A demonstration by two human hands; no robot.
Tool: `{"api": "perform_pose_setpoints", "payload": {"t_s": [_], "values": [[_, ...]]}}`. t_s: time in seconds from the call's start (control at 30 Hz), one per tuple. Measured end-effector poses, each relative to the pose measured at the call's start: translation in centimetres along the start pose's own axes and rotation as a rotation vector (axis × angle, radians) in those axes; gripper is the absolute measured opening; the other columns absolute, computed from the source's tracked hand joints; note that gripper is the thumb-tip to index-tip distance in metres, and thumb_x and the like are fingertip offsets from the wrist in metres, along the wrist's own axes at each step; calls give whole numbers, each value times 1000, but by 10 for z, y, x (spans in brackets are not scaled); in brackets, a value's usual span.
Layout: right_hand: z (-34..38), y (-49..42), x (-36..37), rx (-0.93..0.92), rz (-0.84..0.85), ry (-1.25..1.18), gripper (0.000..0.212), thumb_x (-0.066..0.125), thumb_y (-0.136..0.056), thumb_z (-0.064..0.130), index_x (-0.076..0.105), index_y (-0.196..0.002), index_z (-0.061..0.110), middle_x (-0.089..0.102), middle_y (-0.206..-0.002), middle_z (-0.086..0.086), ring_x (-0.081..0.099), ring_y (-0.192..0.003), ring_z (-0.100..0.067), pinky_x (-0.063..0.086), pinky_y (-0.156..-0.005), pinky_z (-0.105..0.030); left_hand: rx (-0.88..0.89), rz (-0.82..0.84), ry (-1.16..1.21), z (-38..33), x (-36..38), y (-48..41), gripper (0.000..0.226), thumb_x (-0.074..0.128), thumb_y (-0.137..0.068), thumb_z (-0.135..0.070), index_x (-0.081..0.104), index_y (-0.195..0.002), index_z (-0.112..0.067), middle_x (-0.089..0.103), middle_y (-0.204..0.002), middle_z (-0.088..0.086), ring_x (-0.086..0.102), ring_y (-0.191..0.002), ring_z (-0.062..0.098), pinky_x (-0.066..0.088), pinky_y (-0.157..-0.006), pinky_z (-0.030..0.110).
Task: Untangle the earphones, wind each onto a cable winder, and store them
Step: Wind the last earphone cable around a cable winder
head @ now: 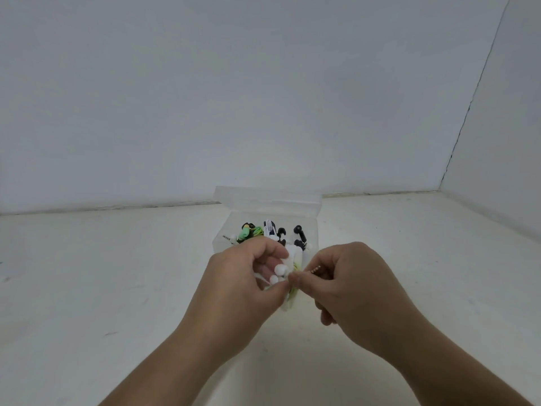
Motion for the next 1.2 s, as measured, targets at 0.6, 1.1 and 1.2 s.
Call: {"api": "perform_pose_setpoints", "payload": {"t_s": [0.6,1.1,1.2], "values": [[10,4,1,-160,-124,-170,15,74,-82,13,71,-71,22,70,-61,5,69,-61,-14,58,-68,-44,58,-66,68,-1,-3,1,29,78,-75,-12,75,-91,-36,71,-87,-10,67,-80,10,56,-75,24],[3,-3,3,-64,58,-381,27,64,-92,31,63,-119,31,73,-93,-1,75,-72,-20,62,-73,-40,-27,-20,563,-4,-6,-2,22,71,-73,-14,80,-92,-18,78,-88,11,75,-86,23,59,-78,28],[8,-1,2,-85,77,-428,15,61,-95,24,70,-105,29,76,-87,-2,75,-72,-23,62,-71,-38,-63,12,602,-3,-6,-2,21,71,-72,-12,79,-91,-16,77,-89,16,75,-85,31,61,-80,36]]}}
Point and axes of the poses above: each hand's wrist, its own y-axis away from the middle knuckle, its own x-axis out of the palm, z = x × y, the point moved 6 cm from there along -y, towards the middle knuckle
